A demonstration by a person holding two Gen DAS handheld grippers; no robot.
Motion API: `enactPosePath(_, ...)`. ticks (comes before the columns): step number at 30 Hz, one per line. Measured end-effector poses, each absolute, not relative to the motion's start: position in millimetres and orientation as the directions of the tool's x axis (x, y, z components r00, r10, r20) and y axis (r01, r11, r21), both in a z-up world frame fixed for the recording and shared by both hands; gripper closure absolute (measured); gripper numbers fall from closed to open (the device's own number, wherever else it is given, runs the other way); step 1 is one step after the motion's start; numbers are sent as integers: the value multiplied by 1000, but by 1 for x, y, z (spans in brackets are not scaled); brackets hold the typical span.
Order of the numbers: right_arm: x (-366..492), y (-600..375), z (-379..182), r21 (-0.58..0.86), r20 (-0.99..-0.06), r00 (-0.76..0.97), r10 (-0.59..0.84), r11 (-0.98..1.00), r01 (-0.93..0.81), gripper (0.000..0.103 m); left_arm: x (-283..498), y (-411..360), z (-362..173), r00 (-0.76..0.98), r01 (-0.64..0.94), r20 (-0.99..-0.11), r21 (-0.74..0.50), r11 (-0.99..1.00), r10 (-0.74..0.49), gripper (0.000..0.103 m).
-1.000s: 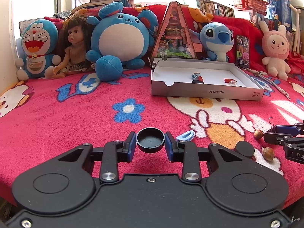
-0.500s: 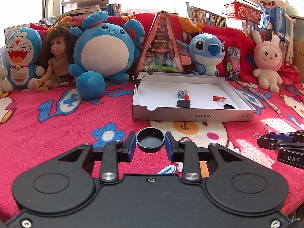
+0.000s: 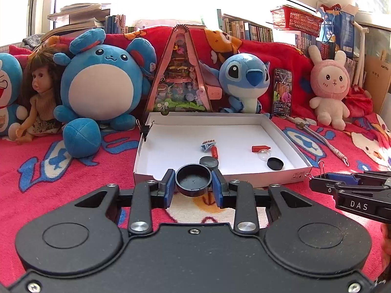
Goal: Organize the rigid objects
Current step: 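Carry the black lid with the left gripper while the right carries the binder clip into the box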
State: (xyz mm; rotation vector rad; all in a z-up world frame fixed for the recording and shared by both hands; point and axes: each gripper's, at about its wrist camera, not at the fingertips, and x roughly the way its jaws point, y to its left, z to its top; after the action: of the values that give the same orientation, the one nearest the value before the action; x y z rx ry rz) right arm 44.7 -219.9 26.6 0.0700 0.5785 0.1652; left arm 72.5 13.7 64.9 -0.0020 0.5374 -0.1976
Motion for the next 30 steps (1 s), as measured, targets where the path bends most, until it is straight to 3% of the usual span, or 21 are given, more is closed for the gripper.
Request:
enactPosePath(15, 103, -235, 35, 177, -544, 821, 173, 980, -89, 66, 155, -16, 71, 801, 199, -547, -142, 970, -245, 72)
enactPosePath(30, 170, -236, 26, 244, -578, 796, 181, 969, -43, 66, 225, -47, 52, 785, 189, -580, -106, 976, -215, 72)
